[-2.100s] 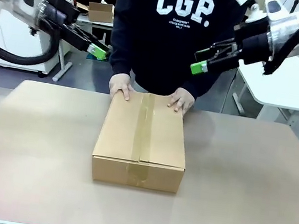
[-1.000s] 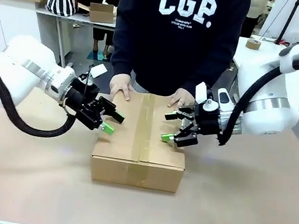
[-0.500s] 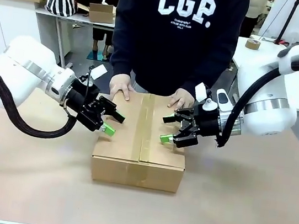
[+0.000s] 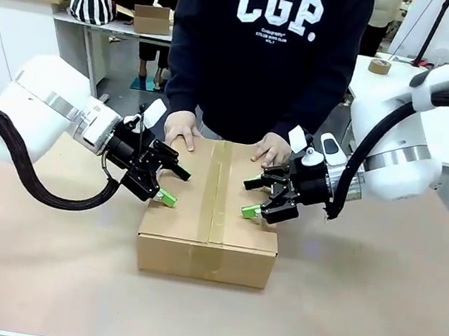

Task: Pack the gift set into the box.
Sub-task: Press and hold the closed box until the human finishes sealing it.

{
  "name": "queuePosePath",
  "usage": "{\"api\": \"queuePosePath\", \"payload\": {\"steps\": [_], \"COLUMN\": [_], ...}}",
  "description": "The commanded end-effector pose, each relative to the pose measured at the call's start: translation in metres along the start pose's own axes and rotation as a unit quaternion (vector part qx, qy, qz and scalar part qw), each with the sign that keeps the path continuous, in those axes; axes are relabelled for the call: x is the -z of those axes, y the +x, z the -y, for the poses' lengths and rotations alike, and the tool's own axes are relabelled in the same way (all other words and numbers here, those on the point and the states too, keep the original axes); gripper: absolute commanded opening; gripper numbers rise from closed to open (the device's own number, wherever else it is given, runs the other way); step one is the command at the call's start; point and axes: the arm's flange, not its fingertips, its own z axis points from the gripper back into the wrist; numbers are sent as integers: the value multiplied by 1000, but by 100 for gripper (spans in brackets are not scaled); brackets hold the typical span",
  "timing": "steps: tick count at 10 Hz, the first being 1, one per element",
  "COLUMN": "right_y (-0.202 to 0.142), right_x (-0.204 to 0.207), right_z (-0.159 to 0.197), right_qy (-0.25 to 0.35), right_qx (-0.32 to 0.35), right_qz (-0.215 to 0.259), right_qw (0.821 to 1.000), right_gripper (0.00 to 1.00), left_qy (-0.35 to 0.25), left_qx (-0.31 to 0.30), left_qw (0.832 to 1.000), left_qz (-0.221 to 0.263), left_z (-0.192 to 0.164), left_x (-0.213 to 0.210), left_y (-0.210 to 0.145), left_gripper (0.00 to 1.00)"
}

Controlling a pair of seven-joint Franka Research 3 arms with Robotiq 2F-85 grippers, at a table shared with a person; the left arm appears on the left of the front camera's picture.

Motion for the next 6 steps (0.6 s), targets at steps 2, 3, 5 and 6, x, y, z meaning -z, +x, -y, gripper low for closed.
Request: {"api": "queuePosePath", "payload": {"steps": [2, 3, 5, 6], "right_y": [-2, -2, -2, -2], "right_x": [1, 1, 1, 1], "right_z": [-3, -3, -3, -3], "right_qy": [4, 4, 4, 4], "right_qx": [9, 9, 9, 9], "right_qz": [11, 11, 11, 11], "right_qw": [1000, 1000, 1000, 1000], "right_gripper": [100, 100, 100, 100], "left_qy": [-8, -8, -8, -8], "left_qx": [-7, -7, -7, -7], "left_qw": [1000, 1000, 1000, 1000], "left_qz": [7, 7, 7, 7], "left_z": [1, 1, 1, 1], "left_x": [0, 0, 0, 0], "left_y": [-1, -1, -1, -1], "left_gripper": [100, 100, 100, 100]}}
